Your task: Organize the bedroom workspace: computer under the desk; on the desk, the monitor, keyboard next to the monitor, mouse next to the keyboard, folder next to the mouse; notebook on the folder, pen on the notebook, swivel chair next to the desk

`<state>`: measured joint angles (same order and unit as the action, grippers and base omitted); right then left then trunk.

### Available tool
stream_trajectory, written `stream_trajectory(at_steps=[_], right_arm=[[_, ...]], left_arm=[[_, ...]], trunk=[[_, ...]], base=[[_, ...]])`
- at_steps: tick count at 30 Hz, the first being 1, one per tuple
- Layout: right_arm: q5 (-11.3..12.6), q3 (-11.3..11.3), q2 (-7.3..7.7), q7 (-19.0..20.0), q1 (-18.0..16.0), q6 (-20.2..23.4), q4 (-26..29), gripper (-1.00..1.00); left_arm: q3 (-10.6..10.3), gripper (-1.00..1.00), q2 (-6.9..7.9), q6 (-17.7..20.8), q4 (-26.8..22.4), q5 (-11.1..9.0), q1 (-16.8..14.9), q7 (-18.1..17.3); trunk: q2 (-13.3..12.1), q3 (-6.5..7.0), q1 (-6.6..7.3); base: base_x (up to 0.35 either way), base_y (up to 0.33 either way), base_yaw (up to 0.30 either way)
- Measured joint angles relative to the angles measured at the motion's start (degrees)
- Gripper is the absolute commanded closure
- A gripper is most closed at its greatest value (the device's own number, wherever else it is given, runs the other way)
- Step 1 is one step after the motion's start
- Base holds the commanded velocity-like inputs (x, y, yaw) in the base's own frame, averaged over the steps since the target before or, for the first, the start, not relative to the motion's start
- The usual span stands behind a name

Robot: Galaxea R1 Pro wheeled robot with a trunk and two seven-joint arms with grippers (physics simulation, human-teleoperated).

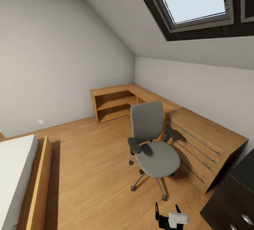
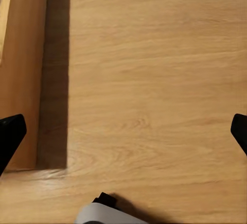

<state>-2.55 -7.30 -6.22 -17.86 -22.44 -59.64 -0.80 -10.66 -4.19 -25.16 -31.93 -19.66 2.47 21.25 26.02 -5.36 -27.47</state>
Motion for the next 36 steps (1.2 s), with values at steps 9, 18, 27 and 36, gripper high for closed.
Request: stream_trajectory(at_steps=[9, 18, 27, 36], right_arm=[[0.0, 0.0, -0.29, 0.0, 0.0, 0.0, 0.0, -1.0], [0.0, 0.0, -0.35, 0.0, 0.0, 0.0, 0.0, -1.0], [0.0, 0.0, -0.31, 0.0, 0.0, 0.0, 0.0, -1.0], [0.0, 0.0, -0.28, 0.0, 0.0, 0.0, 0.0, -1.0]], left_arm=[[0.0, -1.0, -0.01, 0.0, 0.0, 0.0, 0.0, 0.0], [-0.1, -1.0, -0.07, -0.1, 0.0, 0.0, 0.0, 0.0], [-0.1, -1.0, -0.08, -0.3, 0.0, 0.0, 0.0, 0.1], [0.0, -1.0, -0.08, -0.4, 0.0, 0.1, 0.0, 0.0]], trunk=[[0.0, 0.14, -0.02], [0.0, 0.53, -0.03], [0.0, 0.95, -0.03], [0.0, 1.37, -0.01]], base=[[0.265, 0.0, 0.282], [0.029, 0.0, 0.266], [0.003, 0.0, 0.264], [0.095, 0.0, 0.263]])
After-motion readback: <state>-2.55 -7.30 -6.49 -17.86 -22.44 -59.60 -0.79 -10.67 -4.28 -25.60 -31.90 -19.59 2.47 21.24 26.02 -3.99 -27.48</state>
